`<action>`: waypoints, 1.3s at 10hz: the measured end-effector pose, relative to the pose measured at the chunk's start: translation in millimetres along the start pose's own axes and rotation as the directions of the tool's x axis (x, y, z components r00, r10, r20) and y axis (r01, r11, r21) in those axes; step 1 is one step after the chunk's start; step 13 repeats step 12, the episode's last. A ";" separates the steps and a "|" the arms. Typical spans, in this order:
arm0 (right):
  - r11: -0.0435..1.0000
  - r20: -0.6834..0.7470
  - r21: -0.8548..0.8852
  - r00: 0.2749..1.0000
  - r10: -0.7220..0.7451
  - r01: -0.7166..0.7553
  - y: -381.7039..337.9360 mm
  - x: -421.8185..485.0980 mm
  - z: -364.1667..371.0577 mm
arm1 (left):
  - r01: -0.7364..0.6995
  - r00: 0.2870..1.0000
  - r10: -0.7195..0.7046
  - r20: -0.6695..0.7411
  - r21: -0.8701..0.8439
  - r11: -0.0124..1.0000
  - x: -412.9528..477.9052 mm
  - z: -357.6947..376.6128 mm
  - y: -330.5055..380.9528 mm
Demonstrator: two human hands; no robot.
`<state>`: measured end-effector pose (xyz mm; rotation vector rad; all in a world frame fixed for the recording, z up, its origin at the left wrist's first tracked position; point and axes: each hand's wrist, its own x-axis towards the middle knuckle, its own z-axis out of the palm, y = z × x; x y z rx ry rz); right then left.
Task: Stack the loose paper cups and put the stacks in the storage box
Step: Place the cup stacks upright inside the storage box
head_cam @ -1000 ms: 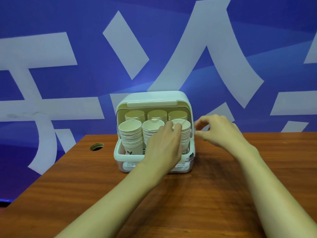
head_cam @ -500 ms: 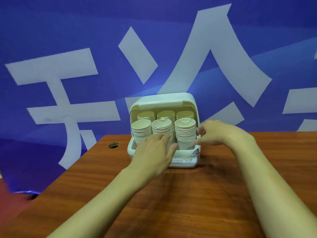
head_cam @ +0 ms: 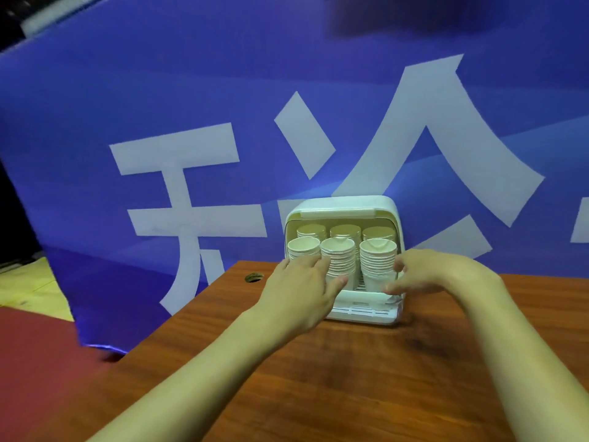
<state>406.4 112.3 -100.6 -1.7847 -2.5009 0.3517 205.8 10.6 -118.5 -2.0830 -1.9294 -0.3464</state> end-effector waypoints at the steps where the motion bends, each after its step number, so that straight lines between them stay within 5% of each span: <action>1: 1.000 0.000 0.005 1.000 0.011 -0.011 -5.7 -2.5 -1.8 | 0.010 1.000 -0.010 0.003 -0.012 1.000 -1.2 -3.8 -9.4; 3: 0.994 -0.068 0.102 0.997 -0.042 0.049 -3.6 8.0 9.2 | -0.019 1.000 0.018 -0.018 -0.055 0.998 12.8 1.0 -10.6; 5: 0.984 -0.192 0.174 0.980 0.055 -0.021 -1.6 18.2 19.3 | -0.066 0.998 0.065 -0.018 -0.110 0.992 48.4 21.6 -23.4; 8: 0.989 -0.269 -0.124 0.962 0.041 -0.077 -26.8 13.9 18.6 | -0.112 0.994 0.112 0.010 -0.032 0.993 82.3 40.2 -54.3; 13: 1.000 -0.236 -0.002 0.971 0.024 -0.025 -47.8 26.4 -41.1 | -0.132 0.980 0.159 0.116 -0.213 0.968 129.5 -18.3 -90.2</action>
